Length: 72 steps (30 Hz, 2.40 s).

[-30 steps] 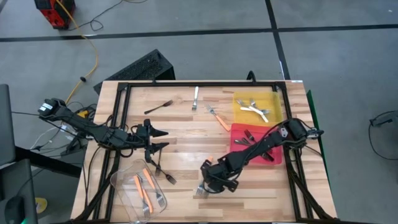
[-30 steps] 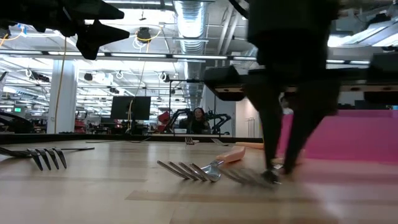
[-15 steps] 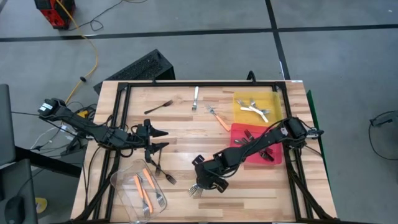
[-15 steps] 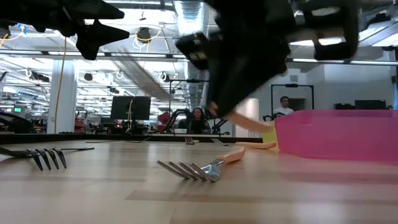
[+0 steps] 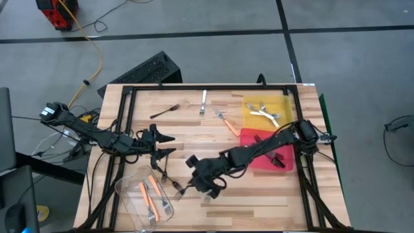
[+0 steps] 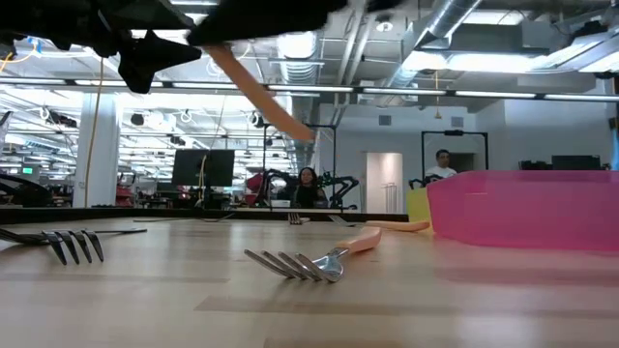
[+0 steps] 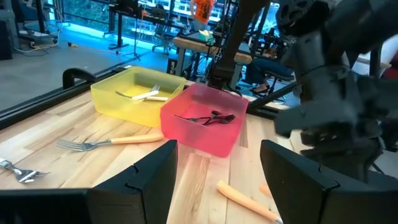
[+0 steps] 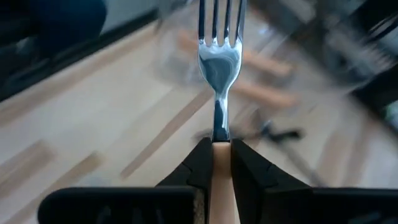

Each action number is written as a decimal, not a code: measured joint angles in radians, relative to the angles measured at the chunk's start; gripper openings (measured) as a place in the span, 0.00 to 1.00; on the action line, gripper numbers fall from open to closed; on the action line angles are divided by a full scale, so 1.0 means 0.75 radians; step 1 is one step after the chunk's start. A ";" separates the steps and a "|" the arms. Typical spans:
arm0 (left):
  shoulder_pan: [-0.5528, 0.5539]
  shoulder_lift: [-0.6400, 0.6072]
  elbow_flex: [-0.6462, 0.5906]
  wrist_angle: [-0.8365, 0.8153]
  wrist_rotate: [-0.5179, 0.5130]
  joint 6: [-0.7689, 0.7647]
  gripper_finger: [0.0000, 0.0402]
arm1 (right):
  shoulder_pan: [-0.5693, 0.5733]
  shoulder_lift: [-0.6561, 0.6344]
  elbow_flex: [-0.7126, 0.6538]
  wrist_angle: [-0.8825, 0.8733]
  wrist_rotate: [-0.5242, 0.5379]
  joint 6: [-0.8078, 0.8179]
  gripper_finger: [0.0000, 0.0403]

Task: Sort silverware by color (type)
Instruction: Put the orange fork into the transparent bin

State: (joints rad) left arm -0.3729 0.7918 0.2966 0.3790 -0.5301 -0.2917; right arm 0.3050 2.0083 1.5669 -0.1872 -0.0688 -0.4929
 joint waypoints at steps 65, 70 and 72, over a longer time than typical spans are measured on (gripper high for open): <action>0.000 -0.001 0.001 -0.005 -0.042 -0.005 0.53 | -0.045 0.647 0.928 1.144 -0.555 0.353 0.18; 0.000 0.000 0.001 -0.010 -0.042 0.000 0.53 | -0.044 0.707 0.983 1.046 -0.570 0.360 0.18; 0.000 0.000 0.001 -0.010 -0.042 0.021 0.53 | -0.045 0.710 0.983 1.023 -0.576 0.375 0.18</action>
State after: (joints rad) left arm -0.3725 0.7918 0.2970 0.3715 -0.5616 -0.2760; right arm 0.2714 2.5404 2.3042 0.5804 -0.5009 -0.2117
